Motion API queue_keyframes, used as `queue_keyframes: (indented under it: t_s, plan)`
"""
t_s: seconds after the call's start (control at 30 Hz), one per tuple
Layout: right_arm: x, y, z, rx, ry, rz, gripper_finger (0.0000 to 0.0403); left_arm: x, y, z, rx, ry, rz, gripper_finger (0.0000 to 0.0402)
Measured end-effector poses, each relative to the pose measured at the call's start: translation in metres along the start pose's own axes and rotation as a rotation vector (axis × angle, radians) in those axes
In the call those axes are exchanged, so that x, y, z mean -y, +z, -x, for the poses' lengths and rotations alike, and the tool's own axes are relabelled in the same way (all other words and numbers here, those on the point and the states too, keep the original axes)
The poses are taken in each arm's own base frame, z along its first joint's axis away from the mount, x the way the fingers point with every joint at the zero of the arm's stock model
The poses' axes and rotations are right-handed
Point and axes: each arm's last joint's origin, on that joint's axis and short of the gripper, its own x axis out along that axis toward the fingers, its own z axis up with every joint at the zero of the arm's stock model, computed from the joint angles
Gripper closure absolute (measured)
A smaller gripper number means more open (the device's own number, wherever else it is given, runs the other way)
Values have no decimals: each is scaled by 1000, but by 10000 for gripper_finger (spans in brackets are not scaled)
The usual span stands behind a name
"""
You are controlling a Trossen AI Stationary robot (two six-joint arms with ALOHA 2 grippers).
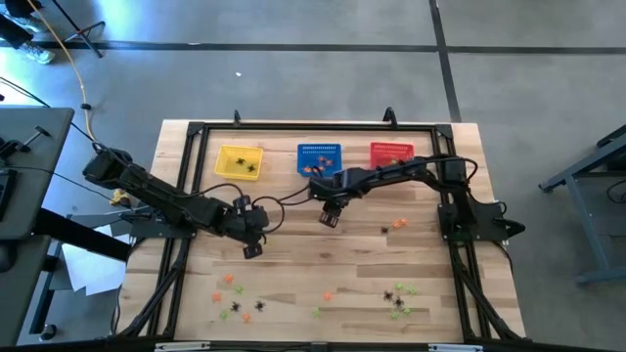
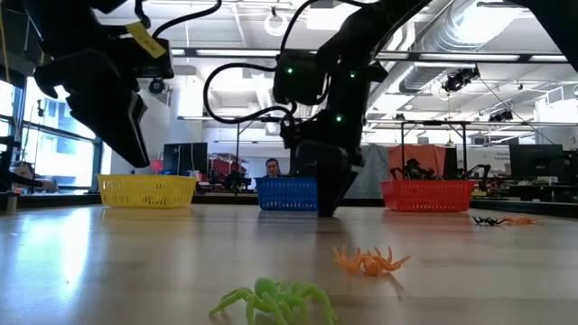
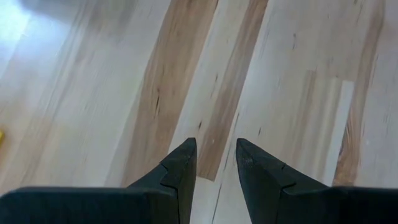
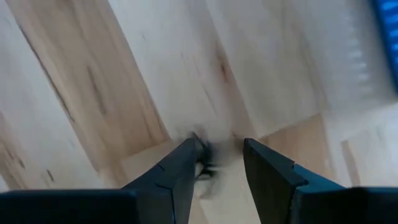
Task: Sort Halloween decoration
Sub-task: Put the black spider toy into the yellow basket
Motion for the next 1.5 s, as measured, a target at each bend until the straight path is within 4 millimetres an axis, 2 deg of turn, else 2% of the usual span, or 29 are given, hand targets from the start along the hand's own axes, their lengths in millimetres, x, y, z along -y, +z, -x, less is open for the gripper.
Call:
queue_keyframes:
  t_s: [0.23, 0.33, 0.47, 0.67, 0.8, 0.93, 1.0, 1.17, 1.37, 1.5]
  plan:
    - [3, 0, -9, -30, 17, 16, 275, 1, -1, 0, 5, 6, -2, 300]
    - [3, -1, -7, -40, 25, 18, 304, 1, 0, 0, 8, 9, -2, 300]
    - [2, -3, -8, -64, 66, 16, 381, 0, 0, 0, 23, 33, -2, 300]
    - [1, -3, -1, -59, 81, 2, 397, -2, 2, 1, 80, 113, 16, 300]
    - [0, -8, 17, -63, 87, 2, 399, -5, 4, 1, 146, 213, 29, 300]
    - [-4, -2, 56, 86, 87, -10, 400, -7, 8, 3, 243, 323, 38, 300]
    - [-9, -2, 69, 147, 88, -6, 401, -6, 10, 4, 288, 364, 25, 300]
    - [-29, 4, 109, 393, 143, 0, 401, 2, 20, 8, 417, 373, 21, 300]
    - [-55, 6, 139, 629, 199, 53, 402, 15, 36, 17, 562, 336, -66, 300]
    - [-66, 2, 145, 674, 146, 73, 402, 25, 41, 24, 632, 289, -148, 300]
